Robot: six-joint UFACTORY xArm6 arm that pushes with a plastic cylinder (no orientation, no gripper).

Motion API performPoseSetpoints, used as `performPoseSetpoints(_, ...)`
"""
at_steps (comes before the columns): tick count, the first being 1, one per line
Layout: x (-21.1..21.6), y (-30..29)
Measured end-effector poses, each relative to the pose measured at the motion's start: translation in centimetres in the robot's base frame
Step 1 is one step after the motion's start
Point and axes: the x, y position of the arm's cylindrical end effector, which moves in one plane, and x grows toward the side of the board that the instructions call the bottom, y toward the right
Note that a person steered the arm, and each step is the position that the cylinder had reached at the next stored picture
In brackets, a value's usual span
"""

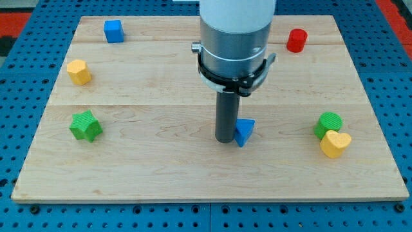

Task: Move the blue triangle to the left side of the green circle

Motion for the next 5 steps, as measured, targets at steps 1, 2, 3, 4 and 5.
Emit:
performPoseSetpoints(1, -0.7, 0.5)
performPoseSetpoints(2, -0.7, 5.2)
performPoseSetpoints(3, -0.6, 9.5)
performPoseSetpoints(4, 1.0, 1.3)
performPoseSetpoints(5, 6.0, -8.1)
